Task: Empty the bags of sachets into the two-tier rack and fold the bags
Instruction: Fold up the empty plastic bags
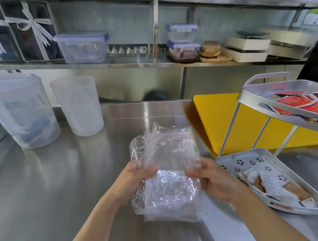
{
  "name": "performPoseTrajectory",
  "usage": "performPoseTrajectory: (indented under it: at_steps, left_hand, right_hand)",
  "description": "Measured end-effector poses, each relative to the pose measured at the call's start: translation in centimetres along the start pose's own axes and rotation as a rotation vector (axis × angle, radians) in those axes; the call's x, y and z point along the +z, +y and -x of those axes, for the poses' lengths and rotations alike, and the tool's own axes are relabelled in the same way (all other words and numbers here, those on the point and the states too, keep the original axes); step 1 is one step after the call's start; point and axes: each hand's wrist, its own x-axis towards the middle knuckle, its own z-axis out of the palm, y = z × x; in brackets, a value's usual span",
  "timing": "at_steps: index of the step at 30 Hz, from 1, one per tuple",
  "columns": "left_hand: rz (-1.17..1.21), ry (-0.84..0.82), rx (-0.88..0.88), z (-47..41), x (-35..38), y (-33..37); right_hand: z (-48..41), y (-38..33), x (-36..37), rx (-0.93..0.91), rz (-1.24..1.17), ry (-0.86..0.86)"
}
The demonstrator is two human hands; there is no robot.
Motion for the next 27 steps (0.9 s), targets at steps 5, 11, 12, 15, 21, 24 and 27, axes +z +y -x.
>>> performPoseTrajectory:
  at_steps: [5, 11, 12, 15, 21, 24, 27]
  left_hand:
    - [0.038, -0.126, 0.039, 0.6, 0.1, 0.9]
    - [-0.05, -0.093, 0.16, 0.9, 0.8, 0.6]
    - [-0.031, -0.101, 0.138, 0.9, 1.1, 0.7]
    - [-0.086, -0.148, 0.17, 0.5, 1.0, 0.2]
    - [-0.085, -0.138, 0.136, 0.2, -0.2, -0.2]
    - [0.44, -0.507, -0.087, 0.3, -2.5, -0.6]
    - [0.515, -0.246, -0.3, -0.9, -2.2, -1.9]
  right_hand:
    - [0.7, 0.3, -1.0, 0.048, -0.099, -0.089]
    - [0.9, 0.0, -1.1, 0.015, -0.11, -0.135]
    - [1.0, -0.3, -0.8, 0.02, -0.066, -0.129]
    - [0.6, 0.0, -1.1, -0.014, 0.033, -0.078]
    - [0.9, -0.9, -0.4, -0.204, 0.319, 0.027]
    - [1.9, -2.0, -0.6, -0.189, 0.493, 0.031]
    - [2.2, -2.6, -0.2, -0.17, 0.774, -0.026]
